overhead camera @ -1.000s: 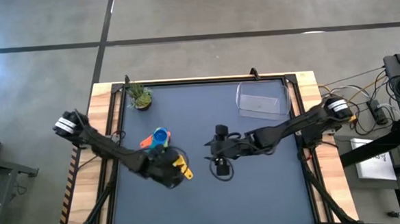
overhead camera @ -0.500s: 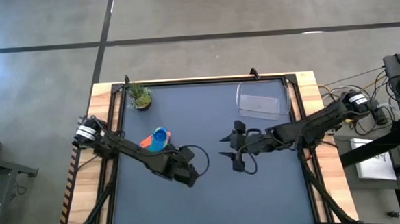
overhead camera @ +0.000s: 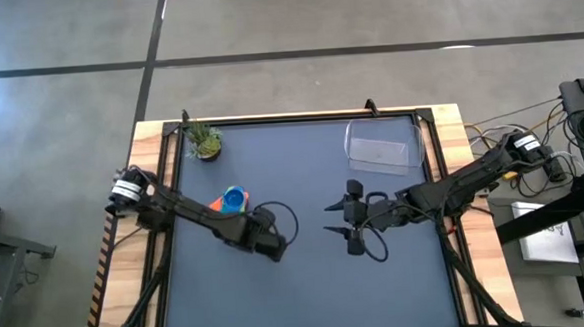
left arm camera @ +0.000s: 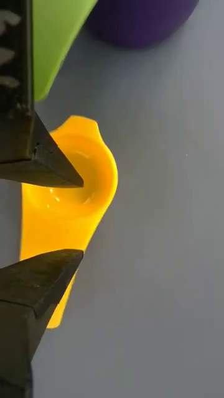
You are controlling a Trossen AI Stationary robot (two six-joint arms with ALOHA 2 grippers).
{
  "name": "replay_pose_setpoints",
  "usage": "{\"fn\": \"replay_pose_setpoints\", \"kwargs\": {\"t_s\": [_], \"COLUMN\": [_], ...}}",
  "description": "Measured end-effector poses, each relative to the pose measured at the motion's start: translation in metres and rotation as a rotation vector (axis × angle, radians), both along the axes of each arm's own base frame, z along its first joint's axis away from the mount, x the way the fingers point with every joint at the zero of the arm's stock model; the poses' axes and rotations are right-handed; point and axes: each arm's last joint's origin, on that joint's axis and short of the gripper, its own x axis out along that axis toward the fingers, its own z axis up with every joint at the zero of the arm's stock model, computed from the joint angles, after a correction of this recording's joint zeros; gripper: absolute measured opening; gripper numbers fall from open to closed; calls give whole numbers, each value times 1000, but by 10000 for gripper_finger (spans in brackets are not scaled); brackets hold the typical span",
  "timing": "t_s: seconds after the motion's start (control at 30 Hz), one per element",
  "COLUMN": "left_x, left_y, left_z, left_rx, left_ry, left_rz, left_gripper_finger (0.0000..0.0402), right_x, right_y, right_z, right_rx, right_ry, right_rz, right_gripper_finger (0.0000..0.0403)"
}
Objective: Nest measuring cups in basket
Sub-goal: Stack the yellow measuring cup on top of the dark blue measuring cup
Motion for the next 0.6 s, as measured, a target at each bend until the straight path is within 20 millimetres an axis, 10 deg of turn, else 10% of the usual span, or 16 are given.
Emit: {"fn": "replay_pose_setpoints", "kwargs": {"t_s": [0.6], "left_x": [9], "left_y": [19], "left_z": [-3], "left_rx": [-38], "left_ry": [-12], "left_rz": [53], "left_gripper_finger": [154], "right_x": [0], "right_y": [0], "right_z": [0], "right_rx": [-19], "right_ry": [1], "right_rz": [9], "right_gripper_finger": [219]}}
